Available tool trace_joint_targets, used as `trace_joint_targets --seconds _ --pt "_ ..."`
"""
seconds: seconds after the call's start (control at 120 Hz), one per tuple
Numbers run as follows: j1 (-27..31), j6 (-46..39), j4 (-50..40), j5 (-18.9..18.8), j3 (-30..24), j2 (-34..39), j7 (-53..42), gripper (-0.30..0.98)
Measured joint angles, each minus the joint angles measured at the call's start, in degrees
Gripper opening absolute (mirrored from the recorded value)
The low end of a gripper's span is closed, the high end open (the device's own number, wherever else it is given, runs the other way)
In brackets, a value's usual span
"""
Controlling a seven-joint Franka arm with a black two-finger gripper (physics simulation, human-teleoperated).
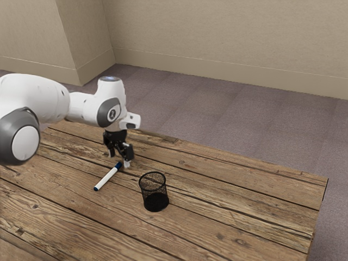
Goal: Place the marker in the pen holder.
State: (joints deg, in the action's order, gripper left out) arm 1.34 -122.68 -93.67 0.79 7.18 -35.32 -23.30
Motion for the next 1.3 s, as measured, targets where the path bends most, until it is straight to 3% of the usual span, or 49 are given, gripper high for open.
trace_joint_targets --seconds 0.7,1.3 --pt "-0.29 -11.61 -9.31 3.82 1.12 3.30 -5.01 0.66" --pt "-0.27 -12.42 -10.05 4.26 1.34 3.97 -6.09 0.12"
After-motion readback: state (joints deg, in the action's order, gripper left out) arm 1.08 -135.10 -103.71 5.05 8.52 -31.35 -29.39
